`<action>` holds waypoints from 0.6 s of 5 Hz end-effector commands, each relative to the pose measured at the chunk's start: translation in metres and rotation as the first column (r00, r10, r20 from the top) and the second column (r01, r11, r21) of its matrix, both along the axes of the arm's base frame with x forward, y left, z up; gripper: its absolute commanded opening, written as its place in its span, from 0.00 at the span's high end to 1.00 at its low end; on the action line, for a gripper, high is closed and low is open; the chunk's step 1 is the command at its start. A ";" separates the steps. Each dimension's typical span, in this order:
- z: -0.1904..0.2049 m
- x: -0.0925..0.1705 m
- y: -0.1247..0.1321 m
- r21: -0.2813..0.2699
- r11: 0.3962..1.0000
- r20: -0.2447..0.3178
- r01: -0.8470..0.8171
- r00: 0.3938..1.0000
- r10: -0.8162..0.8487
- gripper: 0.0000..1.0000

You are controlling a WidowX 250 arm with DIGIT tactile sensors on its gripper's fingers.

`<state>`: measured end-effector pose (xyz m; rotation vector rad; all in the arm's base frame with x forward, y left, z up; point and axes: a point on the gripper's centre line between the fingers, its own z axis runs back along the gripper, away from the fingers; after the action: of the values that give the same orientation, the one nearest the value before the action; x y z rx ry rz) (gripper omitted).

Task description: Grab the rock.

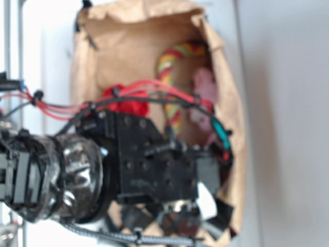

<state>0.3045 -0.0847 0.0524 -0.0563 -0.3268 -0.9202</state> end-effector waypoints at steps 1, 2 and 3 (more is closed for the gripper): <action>-0.001 0.012 -0.016 0.018 1.000 0.052 -0.005 0.999 0.005 0.00; -0.003 0.019 -0.015 0.003 0.999 0.055 -0.033 0.998 0.033 1.00; 0.002 0.020 -0.011 -0.003 0.999 0.054 -0.053 0.997 0.053 1.00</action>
<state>0.3143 -0.0884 0.0379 -0.0371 -0.3170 -0.8631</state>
